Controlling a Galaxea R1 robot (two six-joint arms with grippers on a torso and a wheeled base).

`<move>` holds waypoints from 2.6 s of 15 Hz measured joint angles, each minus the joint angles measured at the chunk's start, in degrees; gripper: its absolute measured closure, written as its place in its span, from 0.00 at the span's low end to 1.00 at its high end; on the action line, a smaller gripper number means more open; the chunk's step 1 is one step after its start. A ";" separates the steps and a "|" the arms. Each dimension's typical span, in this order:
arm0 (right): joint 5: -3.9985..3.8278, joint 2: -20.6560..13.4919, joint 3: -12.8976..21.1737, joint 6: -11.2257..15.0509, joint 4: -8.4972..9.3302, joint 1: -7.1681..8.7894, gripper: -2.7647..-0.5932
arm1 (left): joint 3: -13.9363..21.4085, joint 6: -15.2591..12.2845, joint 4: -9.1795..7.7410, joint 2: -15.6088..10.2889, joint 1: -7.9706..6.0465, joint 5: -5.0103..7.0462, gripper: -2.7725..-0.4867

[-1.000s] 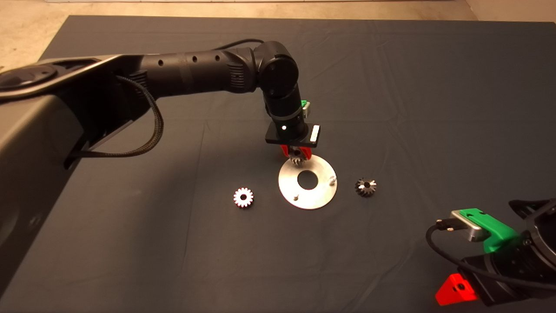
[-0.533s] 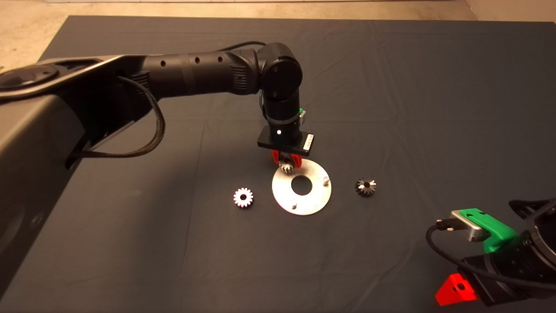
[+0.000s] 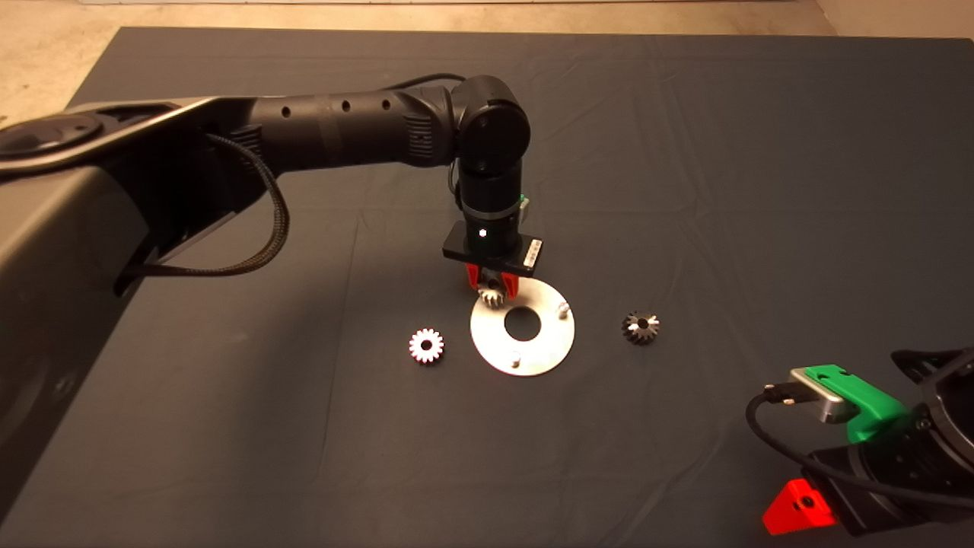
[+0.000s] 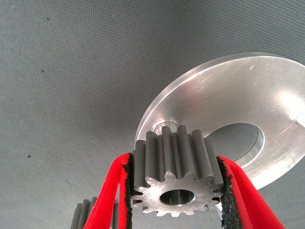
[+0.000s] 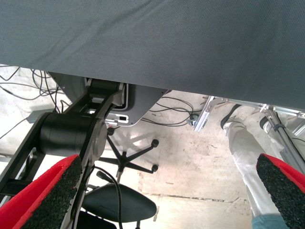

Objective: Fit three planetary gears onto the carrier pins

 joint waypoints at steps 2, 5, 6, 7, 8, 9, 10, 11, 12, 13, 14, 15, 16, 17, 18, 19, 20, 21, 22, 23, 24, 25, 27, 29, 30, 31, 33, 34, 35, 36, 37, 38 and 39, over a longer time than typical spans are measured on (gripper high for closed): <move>0.00 0.00 0.00 -0.02 0.00 0.00 0.02 | 0.00 0.00 0.01 0.00 0.00 0.05 0.80; 0.00 0.00 0.00 0.00 0.00 0.01 0.02 | -0.06 0.00 -0.01 0.01 0.00 0.28 0.78; 0.00 0.00 0.00 -0.02 0.00 0.01 0.02 | -0.27 0.02 -0.04 0.01 0.00 0.57 0.76; 0.00 0.00 0.00 -0.02 0.00 0.01 0.02 | -0.33 0.03 -0.01 0.00 0.00 0.68 0.76; 0.00 0.00 0.00 0.00 0.00 0.01 0.02 | -0.33 0.23 0.02 0.01 0.00 0.88 0.75; 0.00 0.00 0.00 -0.02 0.00 0.00 0.02 | -0.33 0.23 0.12 0.00 0.00 1.07 0.71; 0.00 0.00 0.00 0.00 -0.02 0.00 0.02 | -0.33 0.23 0.12 0.00 0.00 1.10 0.71; 0.00 0.00 0.00 0.00 0.00 0.01 0.02 | -0.33 0.24 0.13 0.00 -0.02 1.12 0.70; 0.00 0.00 0.00 -0.01 0.00 0.01 0.02 | -0.33 0.23 0.18 0.00 -0.07 1.55 0.65; 0.00 0.00 0.00 -0.02 0.00 0.01 0.02 | -0.33 0.23 0.14 0.00 -0.44 1.91 0.64; 0.00 0.01 0.00 -0.02 -0.01 0.01 0.02 | -0.33 0.26 0.11 0.01 -1.20 2.07 0.64; 0.00 0.00 0.00 0.00 0.00 0.01 0.02 | -0.33 0.26 0.01 0.00 -2.22 2.45 0.62; 0.00 0.00 0.00 0.00 -0.02 0.01 0.02 | -0.41 0.26 0.12 0.00 -3.22 2.62 0.58; -0.02 0.00 0.00 0.00 0.00 0.01 0.02 | -0.68 0.26 0.32 -0.02 -4.00 2.82 0.57; -0.02 0.00 0.00 0.00 0.00 0.01 0.02 | -0.91 0.26 0.32 -0.05 -4.56 2.95 0.57; 0.00 0.00 0.00 -0.01 0.00 0.01 0.02 | -1.30 0.26 0.32 -0.02 -5.04 2.95 0.57; 0.00 0.00 0.00 0.00 0.00 0.01 0.02 | -2.03 0.26 0.32 -0.02 -5.51 3.00 0.57; 0.00 0.00 0.00 0.00 0.00 0.01 0.02 | -2.77 0.26 0.31 -0.05 -6.11 3.00 0.57; 0.00 0.00 0.00 -0.01 -0.02 0.01 0.02 | -3.15 0.26 0.32 -0.16 -6.81 2.98 0.57; 0.00 0.00 0.00 -0.02 -0.01 0.01 0.02 | -3.44 0.26 0.32 -0.16 -7.44 3.00 0.57; -0.02 0.00 0.00 0.00 0.00 0.01 0.02 | -3.69 0.28 0.32 -0.15 -7.91 2.97 0.57; 0.00 0.00 0.00 0.00 0.00 0.01 0.02 | -3.99 0.28 0.32 -0.16 -8.18 3.00 0.57; -0.02 0.00 0.00 0.00 0.00 0.01 0.02 | -4.81 0.41 0.32 -0.16 -8.91 3.00 0.57; 0.00 0.00 0.00 -0.01 0.00 0.01 0.02 | -5.16 0.44 0.34 -0.16 -10.61 3.00 0.57; 0.00 0.00 0.00 -0.02 0.00 0.01 0.02 | -5.18 0.44 0.34 -0.18 -11.48 3.00 0.57; 0.00 0.00 0.00 0.00 0.00 0.01 0.02 | -5.05 0.39 0.34 -0.18 -11.85 3.00 0.57; 0.00 0.00 0.00 0.00 0.00 0.01 0.02 | -3.40 -0.76 0.34 -0.18 -11.91 3.00 0.57; 0.00 0.02 0.00 -0.02 0.00 0.04 0.02 | -2.00 -2.00 0.34 -0.21 -11.93 3.00 0.57; 0.00 0.02 0.00 0.00 0.00 0.02 0.02 | -0.21 -3.79 0.40 -0.35 -11.93 2.99 0.57; 0.00 0.00 0.00 0.00 0.00 0.04 0.02 | 2.41 -6.48 0.74 -0.65 -11.91 3.00 0.57; 0.00 0.02 0.00 0.00 0.00 0.04 0.02 | 5.40 -9.87 1.48 -0.66 -11.85 3.12 0.57; 0.00 0.02 0.00 0.00 0.00 0.04 0.02 | 8.34 -13.27 2.50 -0.63 -11.59 3.04 0.57; 0.00 0.02 0.00 -0.02 -0.02 0.04 0.02 | 10.68 -15.68 3.21 -0.89 -11.09 2.97 0.57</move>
